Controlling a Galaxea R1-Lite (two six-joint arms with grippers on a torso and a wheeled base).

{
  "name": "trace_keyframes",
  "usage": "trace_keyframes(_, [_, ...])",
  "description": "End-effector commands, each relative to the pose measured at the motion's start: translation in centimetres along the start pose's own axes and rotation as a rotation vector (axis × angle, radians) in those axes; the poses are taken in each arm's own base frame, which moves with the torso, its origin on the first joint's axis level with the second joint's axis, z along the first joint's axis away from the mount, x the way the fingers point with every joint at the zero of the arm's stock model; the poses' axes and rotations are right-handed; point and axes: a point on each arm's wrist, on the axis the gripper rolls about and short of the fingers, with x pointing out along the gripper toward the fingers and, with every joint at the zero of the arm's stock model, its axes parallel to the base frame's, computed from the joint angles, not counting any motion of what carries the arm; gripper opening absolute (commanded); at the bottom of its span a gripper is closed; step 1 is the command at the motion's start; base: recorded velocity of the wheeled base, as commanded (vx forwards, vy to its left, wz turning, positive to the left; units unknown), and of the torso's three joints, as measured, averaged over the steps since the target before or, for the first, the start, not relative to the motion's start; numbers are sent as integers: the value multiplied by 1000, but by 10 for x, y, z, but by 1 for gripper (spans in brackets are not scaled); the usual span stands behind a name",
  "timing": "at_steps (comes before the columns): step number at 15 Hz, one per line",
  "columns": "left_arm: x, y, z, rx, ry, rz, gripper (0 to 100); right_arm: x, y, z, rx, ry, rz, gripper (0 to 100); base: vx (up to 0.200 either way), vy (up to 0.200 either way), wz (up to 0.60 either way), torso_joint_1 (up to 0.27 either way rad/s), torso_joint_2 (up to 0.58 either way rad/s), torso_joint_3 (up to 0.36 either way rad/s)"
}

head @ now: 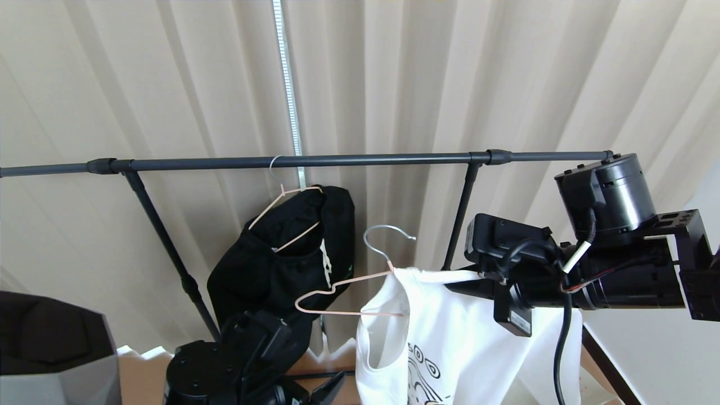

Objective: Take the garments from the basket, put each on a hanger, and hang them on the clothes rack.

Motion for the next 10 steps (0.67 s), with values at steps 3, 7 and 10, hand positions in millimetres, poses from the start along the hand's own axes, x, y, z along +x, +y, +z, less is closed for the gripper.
trace_keyframes(3, [34, -10, -4, 15, 4, 14, 100, 0, 3, 2, 7, -13, 1, 0, 0, 0, 0, 0, 0, 0])
trace_keyframes(7, [51, -14, 11, 11, -53, 100, 100, 1, 1, 5, 58, -35, -27, 0, 0, 0, 0, 0, 0, 0])
trace_keyframes(10, [61, -18, 21, 6, -95, 128, 100, 0, 0, 6, 62, -41, -32, 0, 0, 0, 0, 0, 0, 0])
